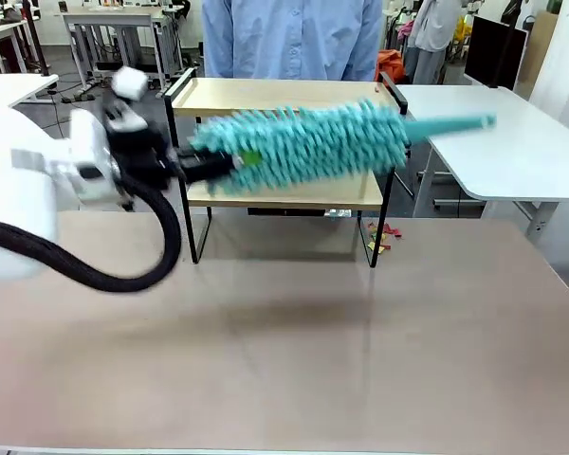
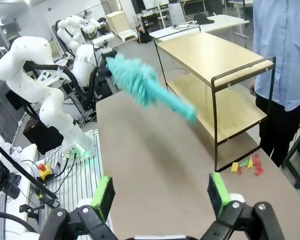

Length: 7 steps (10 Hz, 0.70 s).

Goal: Clean the shelf.
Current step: Hand the Duster back to the human.

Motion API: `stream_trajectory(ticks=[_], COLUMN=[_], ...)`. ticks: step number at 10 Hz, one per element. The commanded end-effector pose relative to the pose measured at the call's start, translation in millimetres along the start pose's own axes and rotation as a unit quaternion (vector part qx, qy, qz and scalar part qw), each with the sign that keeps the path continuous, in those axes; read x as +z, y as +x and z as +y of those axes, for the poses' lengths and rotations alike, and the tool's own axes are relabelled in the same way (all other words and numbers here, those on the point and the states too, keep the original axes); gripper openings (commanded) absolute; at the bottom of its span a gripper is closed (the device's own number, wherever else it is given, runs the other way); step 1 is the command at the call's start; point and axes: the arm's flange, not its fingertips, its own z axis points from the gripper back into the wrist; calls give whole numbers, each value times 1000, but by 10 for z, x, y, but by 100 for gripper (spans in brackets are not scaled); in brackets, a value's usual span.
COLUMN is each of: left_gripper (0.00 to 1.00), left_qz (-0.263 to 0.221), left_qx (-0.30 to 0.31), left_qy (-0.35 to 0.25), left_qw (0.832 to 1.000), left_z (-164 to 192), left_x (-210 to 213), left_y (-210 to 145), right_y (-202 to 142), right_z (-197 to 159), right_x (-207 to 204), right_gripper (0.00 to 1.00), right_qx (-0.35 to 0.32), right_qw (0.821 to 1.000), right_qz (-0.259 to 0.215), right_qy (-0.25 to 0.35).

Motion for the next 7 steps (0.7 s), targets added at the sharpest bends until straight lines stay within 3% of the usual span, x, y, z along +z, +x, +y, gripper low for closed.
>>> stream_trajectory(ticks=[1, 3, 4, 7], left_gripper=[18, 18, 18, 18], left_qz=[-24, -47, -28, -6], left_qx=[-18, -33, -40, -42], left_qy=[69, 146, 181, 353], left_qw=[997, 988, 982, 935], left_z=[17, 34, 47, 30], left_x=[288, 755, 1011, 1653], left_y=[463, 816, 917, 1010], right_y=[21, 21, 21, 21], right_z=[-9, -9, -9, -9], right_x=[12, 12, 12, 12], right_gripper=[100, 100, 100, 100], right_qx=[8, 8, 8, 8], right_qw=[1000, 1000, 1000, 1000], right_qz=[-11, -11, -11, -11], right_qy=[3, 3, 3, 3])
